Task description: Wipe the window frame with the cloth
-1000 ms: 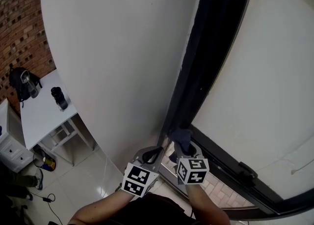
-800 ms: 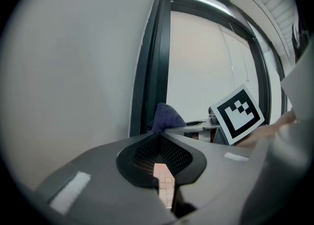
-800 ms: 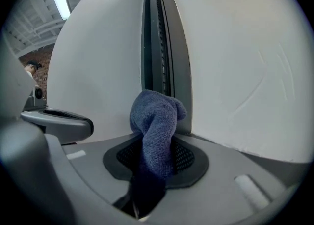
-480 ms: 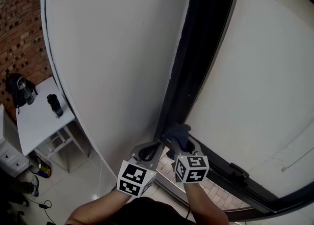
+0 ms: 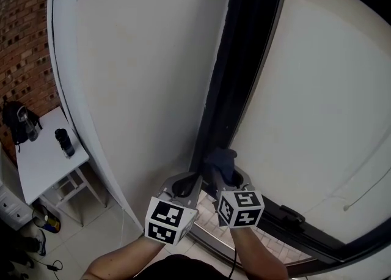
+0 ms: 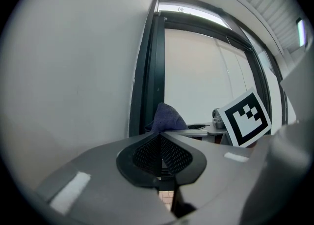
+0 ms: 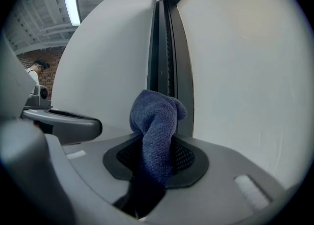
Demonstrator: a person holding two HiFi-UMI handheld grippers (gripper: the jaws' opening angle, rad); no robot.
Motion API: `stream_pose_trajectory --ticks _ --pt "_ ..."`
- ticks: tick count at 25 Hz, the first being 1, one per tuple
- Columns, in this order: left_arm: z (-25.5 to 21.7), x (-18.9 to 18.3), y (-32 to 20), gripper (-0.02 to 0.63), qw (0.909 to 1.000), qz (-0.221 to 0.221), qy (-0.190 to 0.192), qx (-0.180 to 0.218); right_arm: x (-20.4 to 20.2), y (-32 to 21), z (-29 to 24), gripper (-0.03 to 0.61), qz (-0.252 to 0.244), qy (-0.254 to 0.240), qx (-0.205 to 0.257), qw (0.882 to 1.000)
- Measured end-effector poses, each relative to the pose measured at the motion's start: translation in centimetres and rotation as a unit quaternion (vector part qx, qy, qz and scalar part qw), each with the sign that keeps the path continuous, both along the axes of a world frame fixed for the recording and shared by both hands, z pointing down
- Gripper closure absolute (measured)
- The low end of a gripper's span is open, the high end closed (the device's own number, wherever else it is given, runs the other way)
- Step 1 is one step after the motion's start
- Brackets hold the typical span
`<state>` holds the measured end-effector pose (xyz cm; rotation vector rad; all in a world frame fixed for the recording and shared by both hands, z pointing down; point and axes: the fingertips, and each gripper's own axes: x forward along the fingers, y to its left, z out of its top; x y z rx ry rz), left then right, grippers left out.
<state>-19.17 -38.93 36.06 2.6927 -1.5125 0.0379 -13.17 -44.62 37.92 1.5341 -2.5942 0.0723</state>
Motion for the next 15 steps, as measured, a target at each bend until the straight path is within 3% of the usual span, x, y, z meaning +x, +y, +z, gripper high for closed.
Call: stream_pose_trajectory --ticks 15 --pt "-9.3 0.8 -0.5 0.620 0.9984 -0.004 0.036 0.044 0.1 0.3 -10.3 0.457 -0.027 0.003 0.068 0.997"
